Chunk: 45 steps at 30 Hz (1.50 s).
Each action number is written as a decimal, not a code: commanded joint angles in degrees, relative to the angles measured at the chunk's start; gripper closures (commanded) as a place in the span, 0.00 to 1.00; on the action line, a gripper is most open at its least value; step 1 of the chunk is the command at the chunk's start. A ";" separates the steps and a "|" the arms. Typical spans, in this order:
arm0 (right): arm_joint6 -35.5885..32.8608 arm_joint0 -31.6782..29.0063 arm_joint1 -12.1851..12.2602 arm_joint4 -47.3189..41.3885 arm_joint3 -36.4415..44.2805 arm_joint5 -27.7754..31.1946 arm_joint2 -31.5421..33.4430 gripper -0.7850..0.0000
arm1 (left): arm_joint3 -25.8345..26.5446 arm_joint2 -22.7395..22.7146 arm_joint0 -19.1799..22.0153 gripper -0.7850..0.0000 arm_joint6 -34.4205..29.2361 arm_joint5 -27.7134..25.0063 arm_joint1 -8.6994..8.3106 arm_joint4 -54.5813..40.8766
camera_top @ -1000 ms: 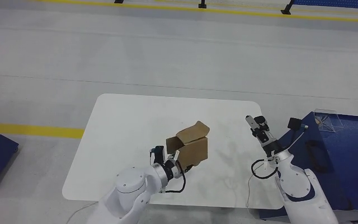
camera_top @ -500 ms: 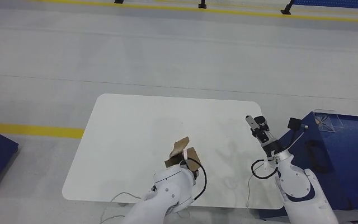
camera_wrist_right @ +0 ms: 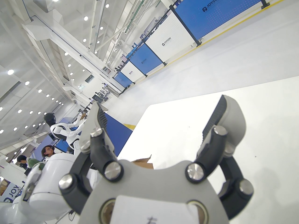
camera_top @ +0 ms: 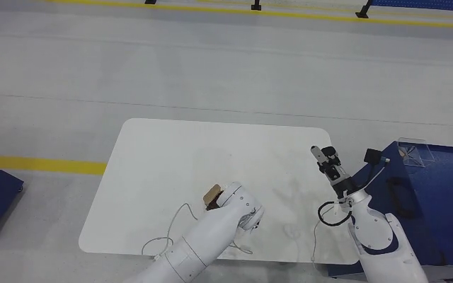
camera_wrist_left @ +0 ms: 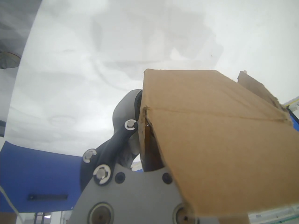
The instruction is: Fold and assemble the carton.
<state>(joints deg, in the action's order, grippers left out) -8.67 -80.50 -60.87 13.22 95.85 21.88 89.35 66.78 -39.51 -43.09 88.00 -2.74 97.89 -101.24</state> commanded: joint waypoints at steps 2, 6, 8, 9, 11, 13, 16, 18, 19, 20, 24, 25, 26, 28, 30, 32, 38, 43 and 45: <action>0.00 0.00 0.00 0.00 0.00 0.00 0.00 0.00 | -4.98 1.20 1.83 1.00 -0.82 0.33 1.49 -2.01; 0.00 0.00 0.00 0.00 0.00 0.00 0.00 0.00 | -10.90 2.21 3.73 0.69 -3.36 0.10 3.32 -3.44; 0.00 0.00 0.00 0.00 0.00 0.00 0.00 0.00 | -12.66 2.79 4.71 0.27 -4.99 0.56 4.13 -3.39; 0.00 0.00 0.00 0.00 0.00 0.00 0.00 0.00 | -13.05 3.21 4.99 0.00 -6.01 1.04 4.49 -3.06; 0.00 0.00 0.00 0.00 0.00 0.00 0.00 0.00 | -12.12 4.11 4.91 0.00 -6.39 0.69 5.16 -2.22; 0.00 0.00 0.00 0.00 0.00 0.00 0.00 0.00 | -8.74 5.23 4.38 0.00 -6.70 0.32 5.50 0.34; 0.00 0.00 0.00 0.00 0.00 0.00 0.00 0.00 | 0.11 5.72 1.78 0.00 -5.09 -0.51 4.98 5.53; 0.00 0.00 0.00 0.00 0.00 0.00 0.00 0.00 | 9.29 5.74 -1.00 0.00 -4.12 -0.32 3.87 12.01; 0.00 0.00 0.00 0.00 0.00 0.00 0.00 0.00 | 14.08 5.71 -2.84 0.00 -3.81 0.72 3.09 15.89; 0.00 0.00 0.00 0.00 0.00 0.00 0.00 0.00 | 19.37 5.20 -4.76 0.00 -4.15 1.92 2.20 19.93; 0.00 0.00 0.00 0.00 0.00 0.00 0.00 0.00 | 36.90 6.60 -11.63 0.00 -14.08 17.91 -1.82 37.10; 0.00 0.00 0.00 0.00 0.00 0.00 0.00 0.00 | 40.29 6.47 -12.63 0.00 -19.01 20.97 -2.92 42.52; 0.00 0.00 0.00 0.00 0.00 0.00 0.00 0.00 | 42.21 5.95 -14.59 0.00 -23.89 22.20 -4.03 46.87; 0.00 0.00 0.00 0.00 0.00 0.00 0.00 0.00 | 44.28 4.50 -18.23 0.00 -35.71 25.01 -6.20 52.78; 0.00 0.00 0.00 0.00 0.00 0.00 0.00 0.00 | 44.28 1.64 -21.12 0.00 -47.19 24.02 -8.34 60.55; 0.00 0.00 0.00 0.00 0.00 0.00 0.00 0.00 | 43.01 -1.67 -25.05 0.00 -57.32 21.00 -10.29 65.82; 0.00 0.00 0.00 0.00 0.00 0.00 0.00 0.00 | 42.87 -2.95 -26.57 0.00 -61.10 19.20 -10.83 66.10; 0.00 0.00 0.00 0.00 0.00 0.00 0.00 0.00 | 42.87 -2.95 -26.57 0.00 -61.10 19.20 -10.83 66.10; 0.00 0.00 0.00 0.00 0.00 0.00 0.00 0.00 | 42.87 -2.95 -26.57 0.00 -61.10 19.20 -10.83 66.10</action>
<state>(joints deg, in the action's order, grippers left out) -8.67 -80.50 -60.87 13.22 95.85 21.88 89.35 109.65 -42.47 -69.66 27.10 16.45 87.06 -35.13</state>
